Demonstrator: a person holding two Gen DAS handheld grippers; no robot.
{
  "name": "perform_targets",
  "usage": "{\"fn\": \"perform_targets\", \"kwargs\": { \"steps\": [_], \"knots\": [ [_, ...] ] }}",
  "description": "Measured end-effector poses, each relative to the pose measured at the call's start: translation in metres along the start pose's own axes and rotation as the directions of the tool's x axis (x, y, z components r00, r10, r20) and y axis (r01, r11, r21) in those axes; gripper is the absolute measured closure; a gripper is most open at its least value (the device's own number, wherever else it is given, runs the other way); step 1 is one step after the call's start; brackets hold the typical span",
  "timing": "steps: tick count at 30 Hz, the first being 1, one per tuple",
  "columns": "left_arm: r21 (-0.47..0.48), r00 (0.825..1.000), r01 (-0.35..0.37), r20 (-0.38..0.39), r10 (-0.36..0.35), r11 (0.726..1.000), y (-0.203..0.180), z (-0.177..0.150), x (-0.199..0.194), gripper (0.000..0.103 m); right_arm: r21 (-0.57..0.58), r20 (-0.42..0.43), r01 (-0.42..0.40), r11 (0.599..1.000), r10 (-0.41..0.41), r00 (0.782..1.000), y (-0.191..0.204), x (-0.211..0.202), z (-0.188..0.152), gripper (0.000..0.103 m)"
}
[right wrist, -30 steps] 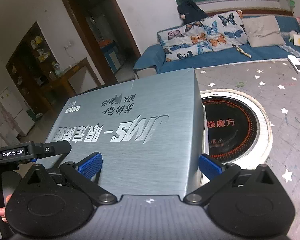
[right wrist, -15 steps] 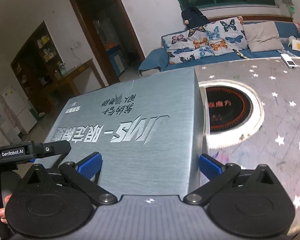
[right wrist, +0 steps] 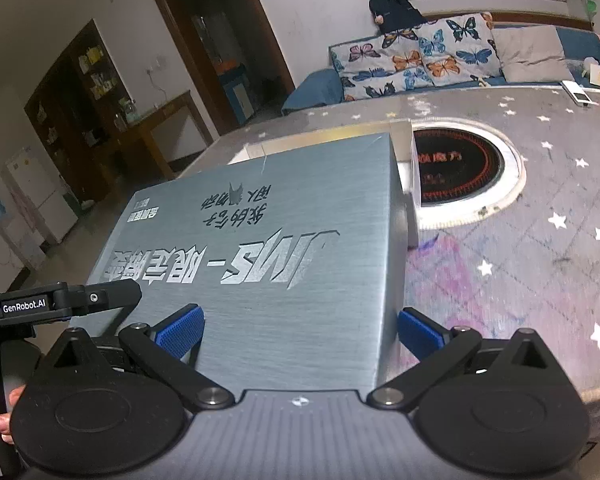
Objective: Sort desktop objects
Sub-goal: 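Lower the grey lid with both grippers toward the white box opening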
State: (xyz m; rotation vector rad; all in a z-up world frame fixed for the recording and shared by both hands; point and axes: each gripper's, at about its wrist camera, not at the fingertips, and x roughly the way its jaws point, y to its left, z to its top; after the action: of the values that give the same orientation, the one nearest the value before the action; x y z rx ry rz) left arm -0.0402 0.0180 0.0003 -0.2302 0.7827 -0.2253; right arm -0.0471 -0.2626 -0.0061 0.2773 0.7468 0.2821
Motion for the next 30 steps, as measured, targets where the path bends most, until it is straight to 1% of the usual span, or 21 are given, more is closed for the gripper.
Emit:
{"fn": "perform_targets", "kwargs": {
  "steps": [13,23,30],
  "knots": [
    [-0.010,0.998,-0.014,-0.068,0.013,1.000,0.003,-0.013,0.018,0.000,0.041,-0.056,0.009,0.999,-0.007,0.998,-0.011,0.009,-0.018,0.000],
    [-0.009,0.993,-0.038,-0.117,0.036,0.999,0.001,-0.011,0.029,0.000,0.080,-0.103,0.003,0.997,0.006,0.995,-0.020,0.016,-0.015,0.000],
    [-0.001,0.990,-0.051,-0.129,0.051,0.999,-0.002,-0.008,0.033,0.000,0.088,-0.119,-0.003,0.996,0.013,0.993,-0.027,0.023,-0.013,0.000]
  ]
}}
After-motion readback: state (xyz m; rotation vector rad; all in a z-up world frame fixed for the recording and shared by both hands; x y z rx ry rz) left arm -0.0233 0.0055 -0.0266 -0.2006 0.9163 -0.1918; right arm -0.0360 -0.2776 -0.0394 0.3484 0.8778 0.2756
